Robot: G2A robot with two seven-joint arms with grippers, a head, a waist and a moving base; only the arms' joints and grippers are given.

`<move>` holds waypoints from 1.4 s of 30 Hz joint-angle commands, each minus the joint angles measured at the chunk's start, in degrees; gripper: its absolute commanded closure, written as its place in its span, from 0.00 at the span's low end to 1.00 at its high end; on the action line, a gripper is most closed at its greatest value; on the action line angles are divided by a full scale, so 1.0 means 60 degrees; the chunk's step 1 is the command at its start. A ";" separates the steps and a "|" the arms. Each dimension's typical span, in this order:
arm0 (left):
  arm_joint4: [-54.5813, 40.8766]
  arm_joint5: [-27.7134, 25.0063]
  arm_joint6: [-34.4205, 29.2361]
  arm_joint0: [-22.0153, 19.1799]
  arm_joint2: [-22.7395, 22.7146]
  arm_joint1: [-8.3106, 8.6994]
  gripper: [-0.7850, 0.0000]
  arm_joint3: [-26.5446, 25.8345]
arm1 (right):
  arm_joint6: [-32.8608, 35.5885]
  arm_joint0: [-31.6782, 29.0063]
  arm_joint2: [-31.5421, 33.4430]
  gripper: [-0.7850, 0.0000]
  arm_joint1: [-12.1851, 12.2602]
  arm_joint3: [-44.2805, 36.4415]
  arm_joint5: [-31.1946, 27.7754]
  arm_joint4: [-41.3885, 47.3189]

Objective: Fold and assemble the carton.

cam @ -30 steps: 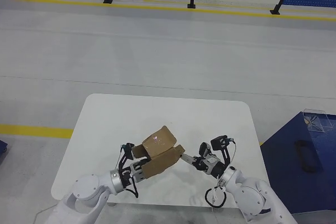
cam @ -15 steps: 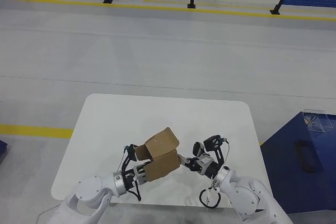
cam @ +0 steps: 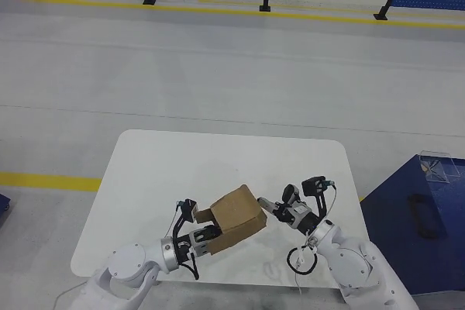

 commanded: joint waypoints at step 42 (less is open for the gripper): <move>-0.0178 0.0205 -0.0016 0.0047 -0.0335 0.0013 1.00 0.0068 | 0.0597 -0.0170 0.0442 0.00 0.0018 -0.0670 -0.0848 0.0200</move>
